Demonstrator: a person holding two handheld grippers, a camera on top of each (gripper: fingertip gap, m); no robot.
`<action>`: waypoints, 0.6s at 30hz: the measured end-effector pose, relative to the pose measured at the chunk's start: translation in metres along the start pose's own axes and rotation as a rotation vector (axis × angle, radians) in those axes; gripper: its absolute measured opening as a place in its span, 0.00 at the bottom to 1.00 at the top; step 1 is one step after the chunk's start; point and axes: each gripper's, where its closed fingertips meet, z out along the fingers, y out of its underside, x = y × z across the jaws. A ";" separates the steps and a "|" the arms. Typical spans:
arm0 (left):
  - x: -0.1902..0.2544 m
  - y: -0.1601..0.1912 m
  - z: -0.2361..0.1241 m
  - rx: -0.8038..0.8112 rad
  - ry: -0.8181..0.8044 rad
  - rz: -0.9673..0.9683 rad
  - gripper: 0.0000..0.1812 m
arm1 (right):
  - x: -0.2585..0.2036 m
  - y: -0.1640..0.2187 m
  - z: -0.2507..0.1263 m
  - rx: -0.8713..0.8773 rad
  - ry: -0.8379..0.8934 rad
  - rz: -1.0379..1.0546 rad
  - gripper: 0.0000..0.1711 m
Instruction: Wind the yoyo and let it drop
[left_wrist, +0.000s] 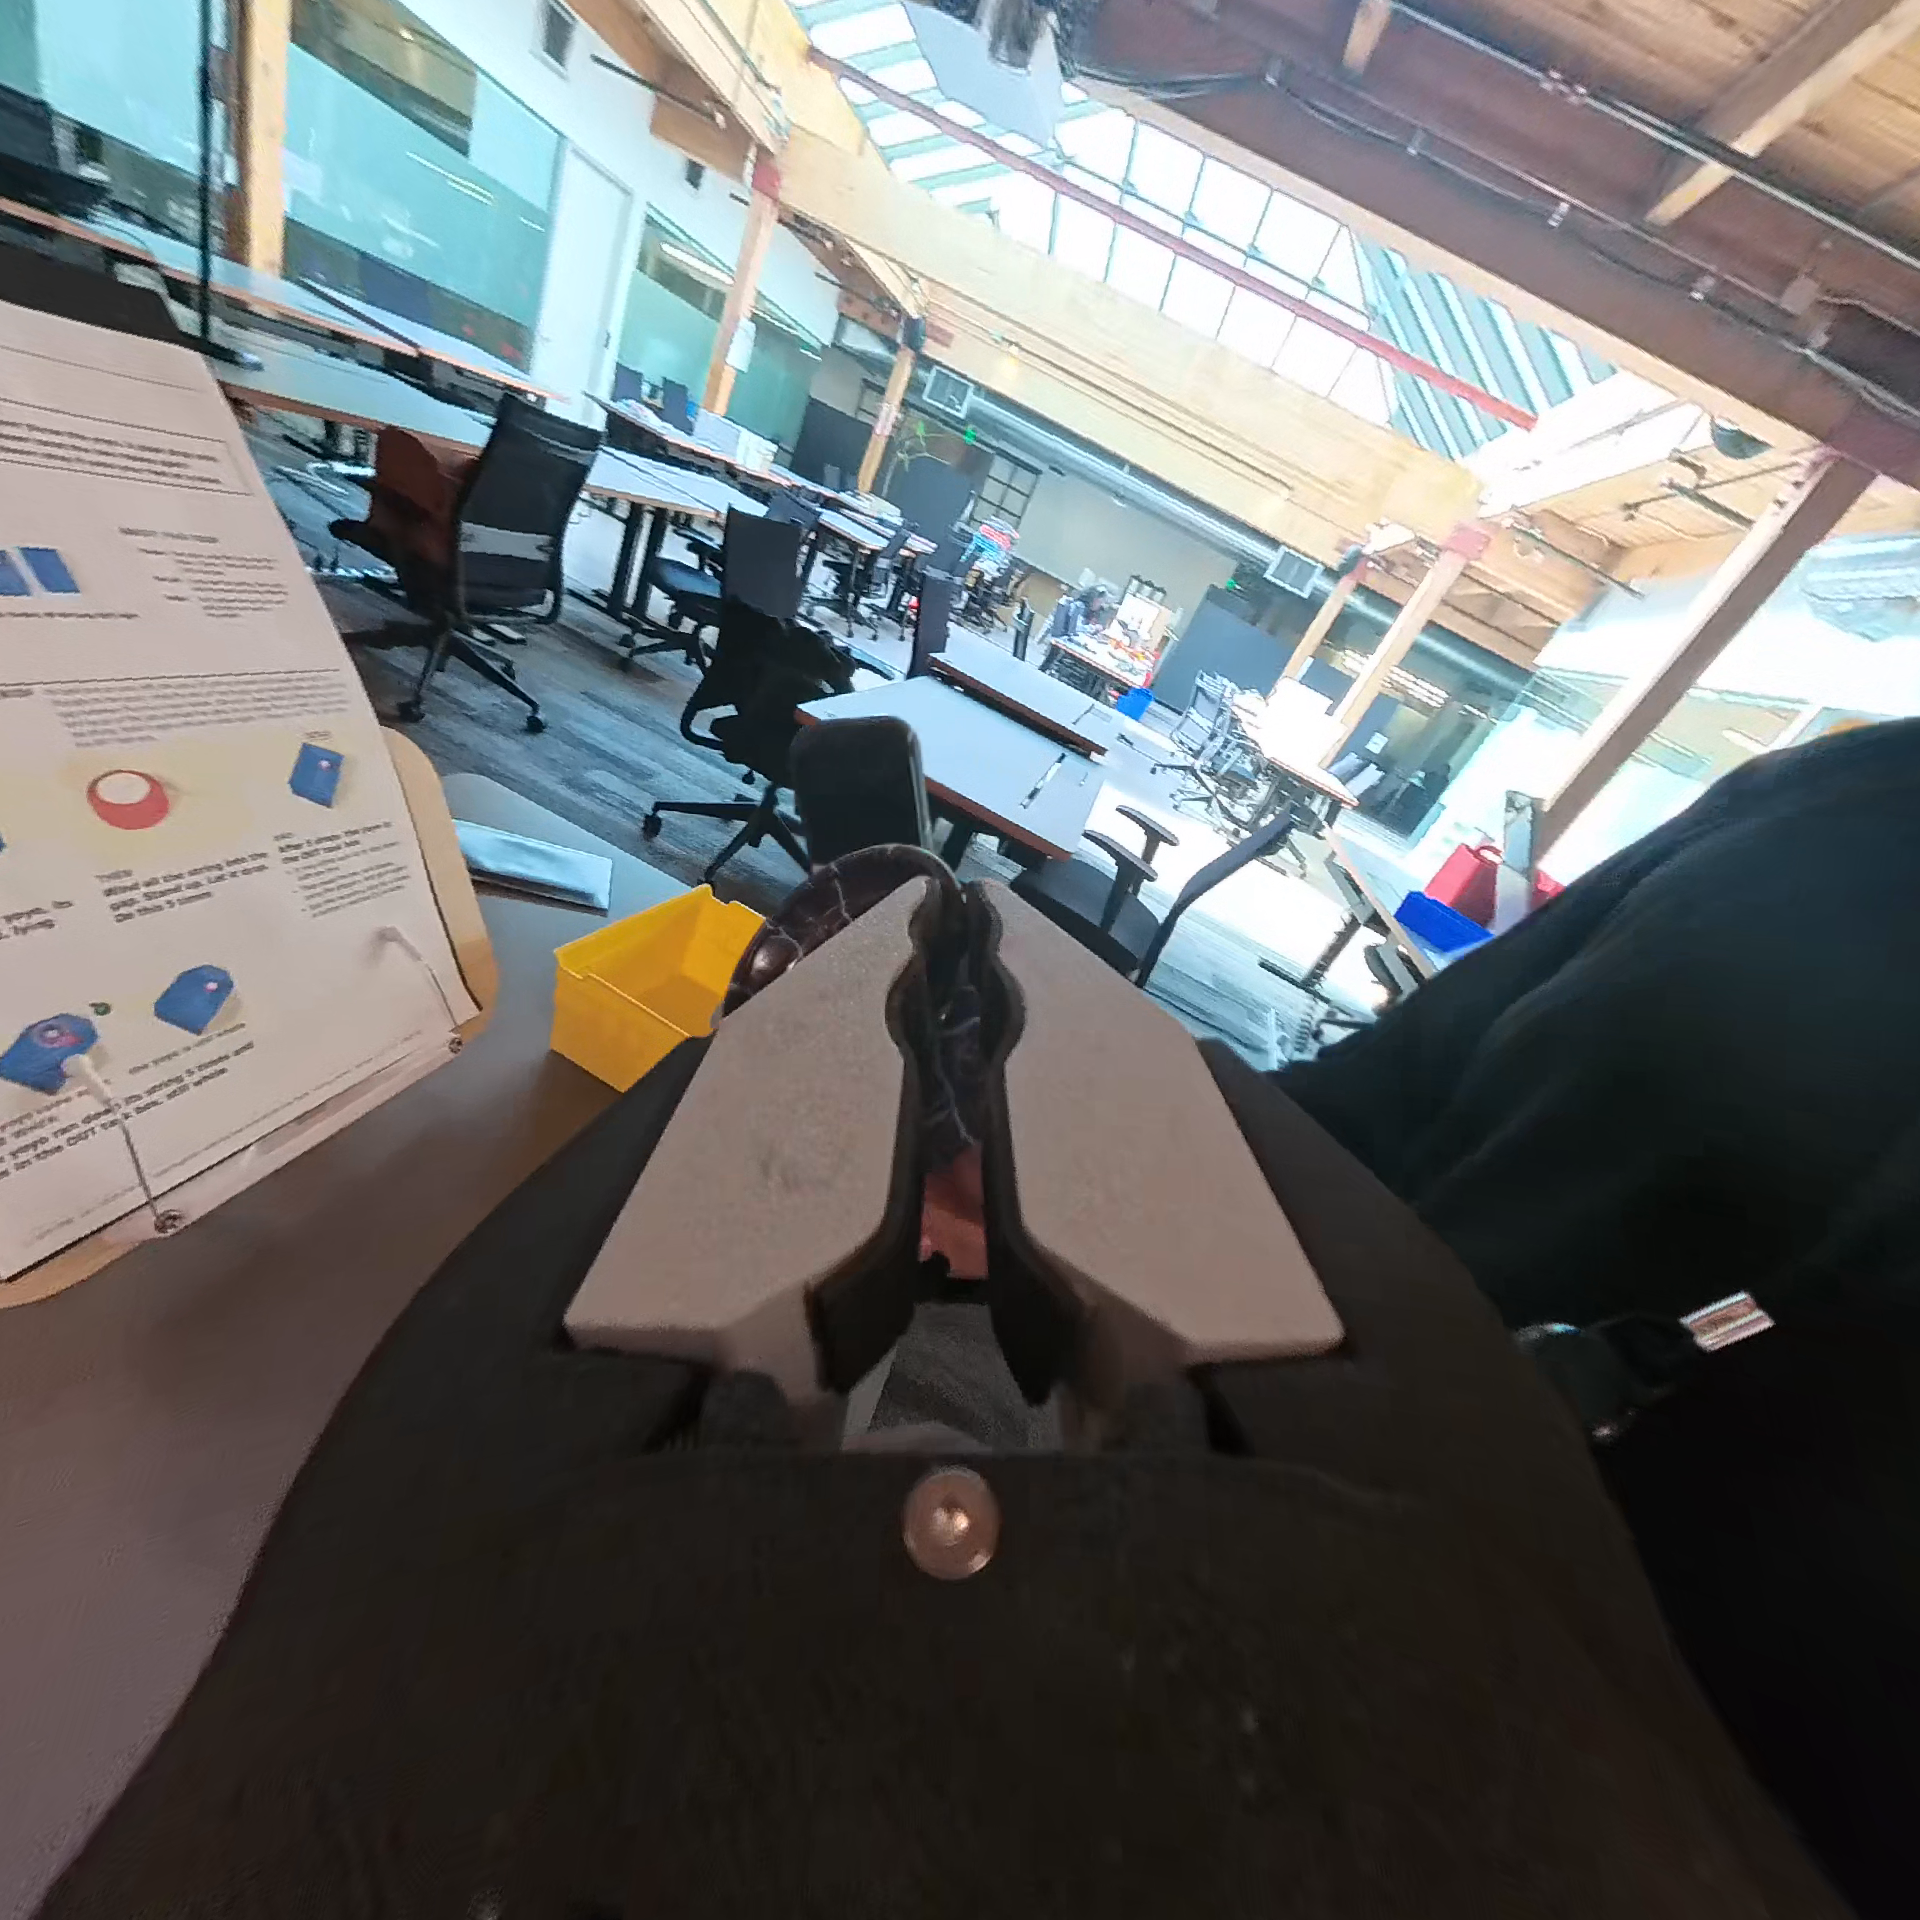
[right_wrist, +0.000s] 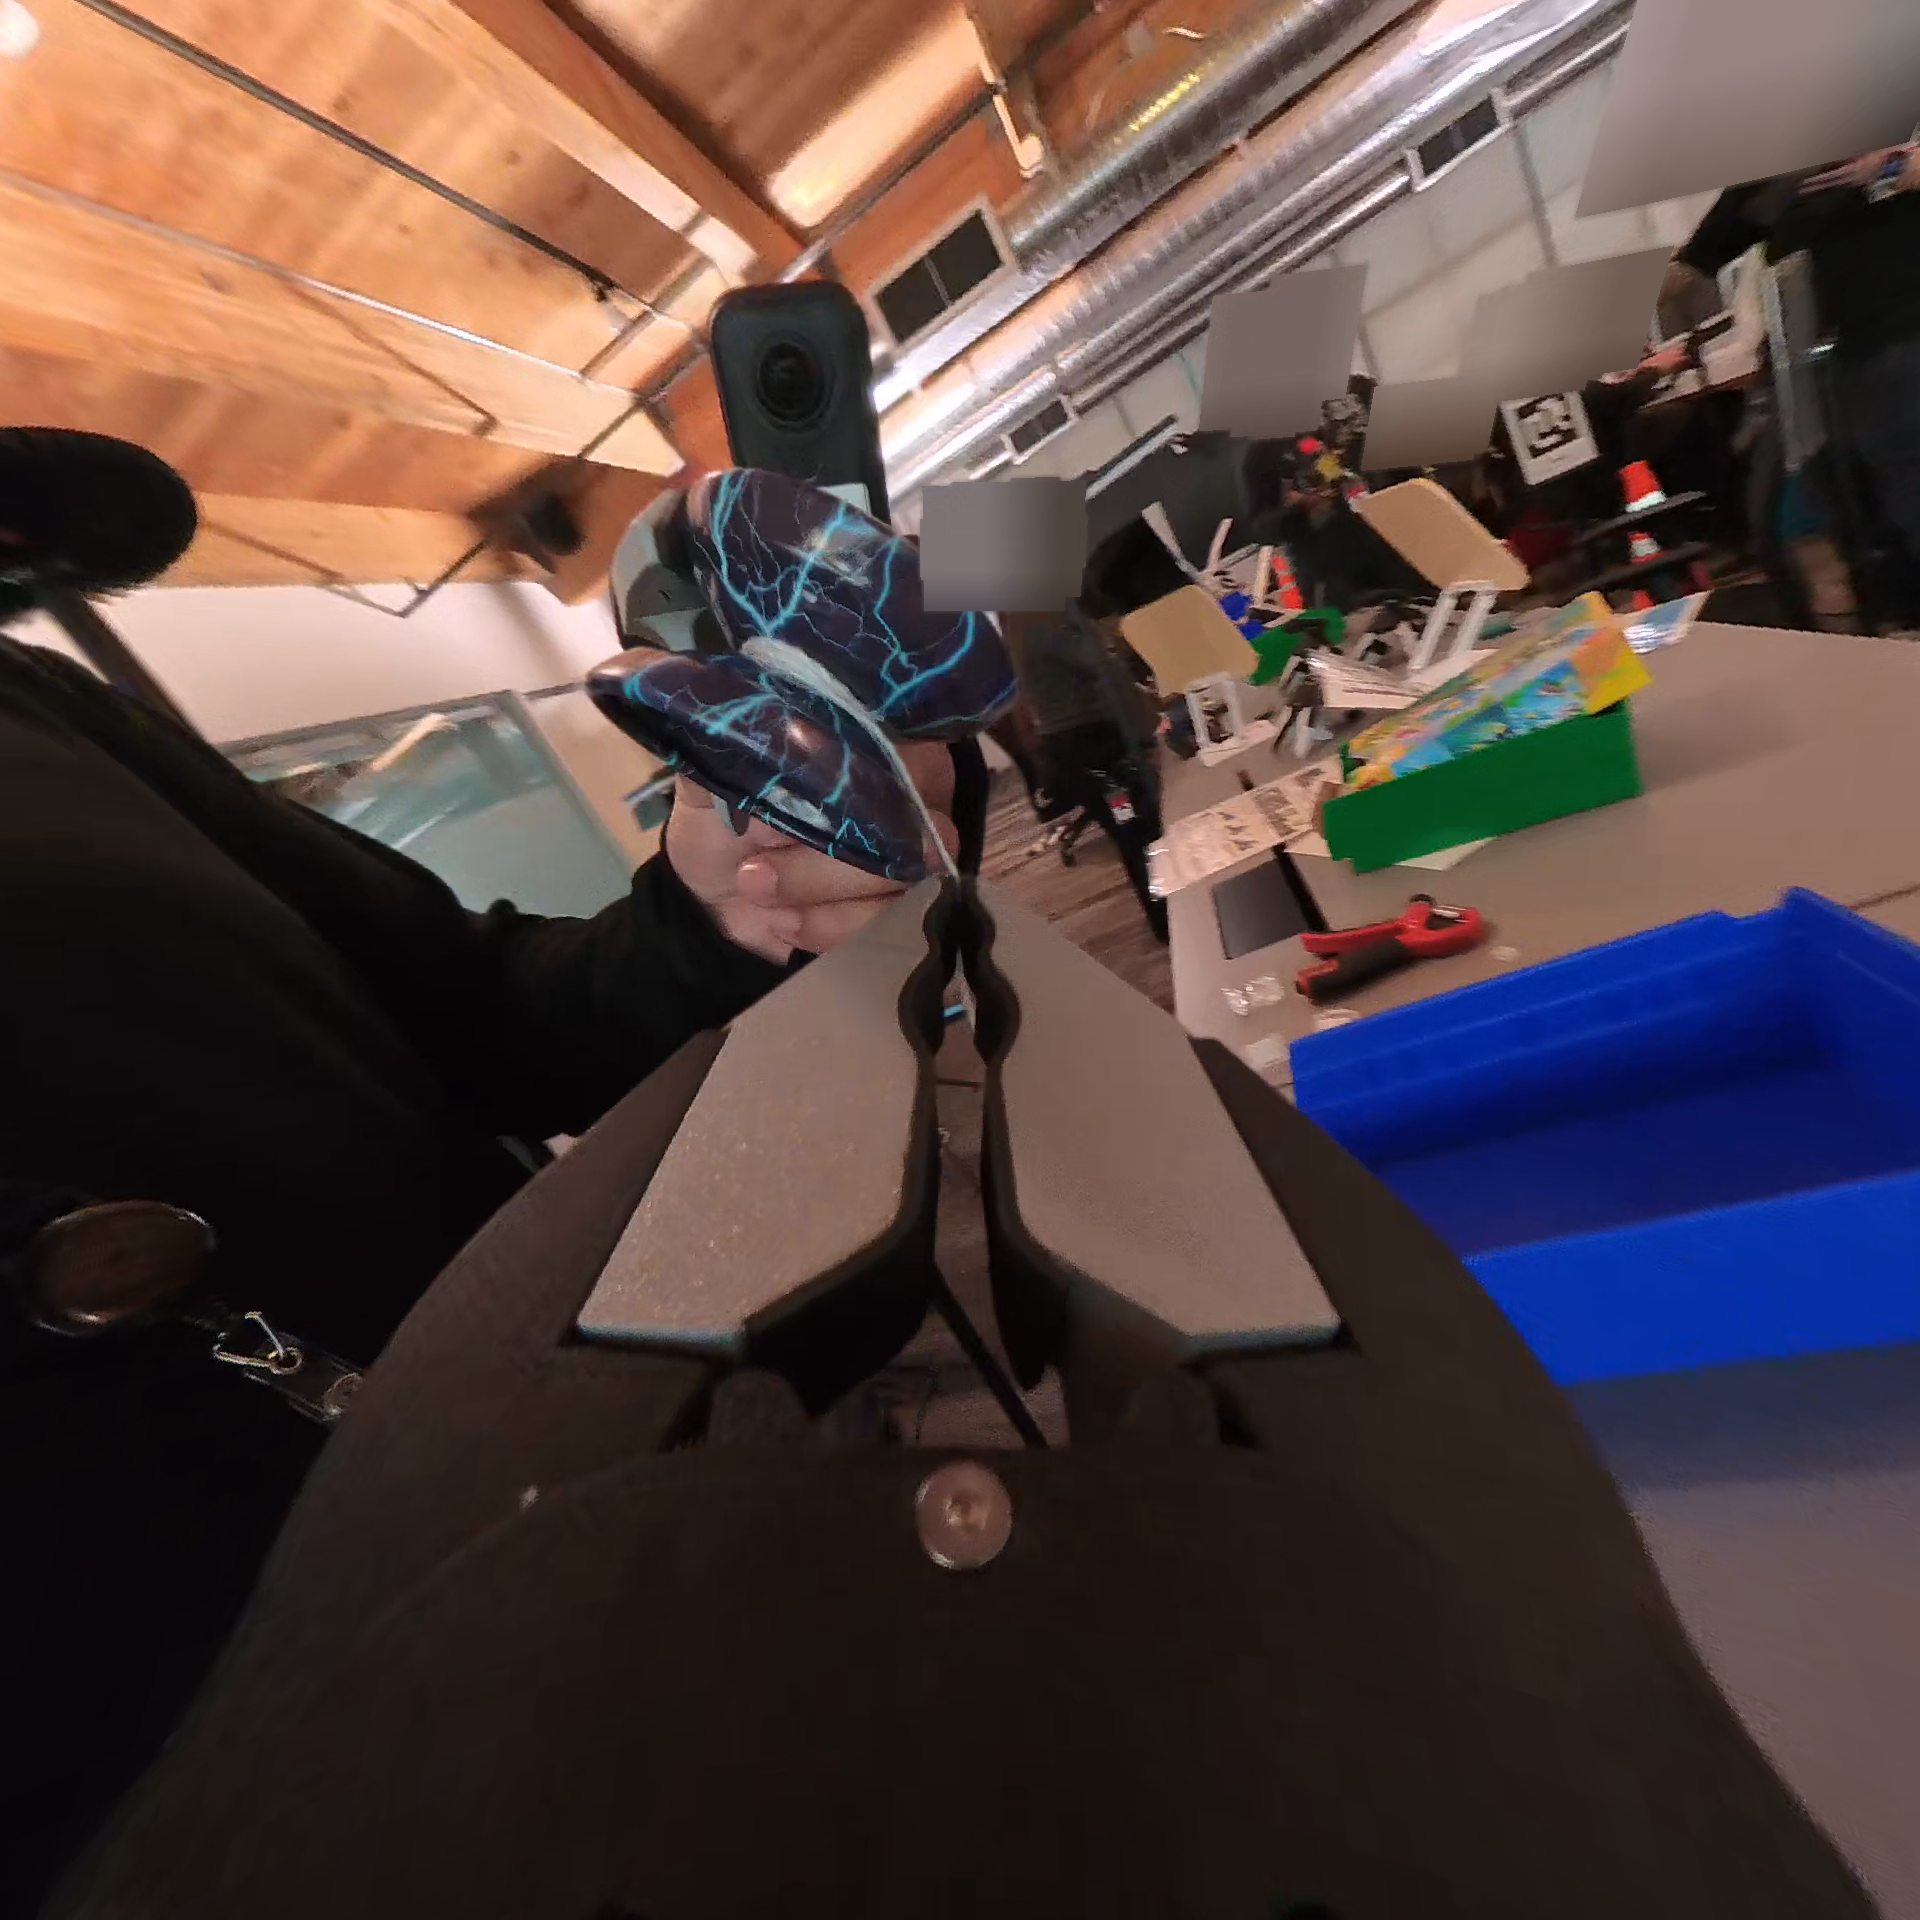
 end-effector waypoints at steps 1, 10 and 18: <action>0.001 0.000 0.000 0.012 -0.016 -0.005 0.00 | 0.001 0.001 0.001 -0.005 -0.016 -0.001 0.00; 0.017 -0.005 0.000 0.135 -0.123 -0.055 0.00 | -0.002 -0.005 -0.018 -0.145 -0.162 -0.091 0.00; 0.027 -0.009 -0.010 0.291 -0.116 -0.146 0.00 | -0.004 0.042 -0.019 -0.297 -0.156 -0.141 0.00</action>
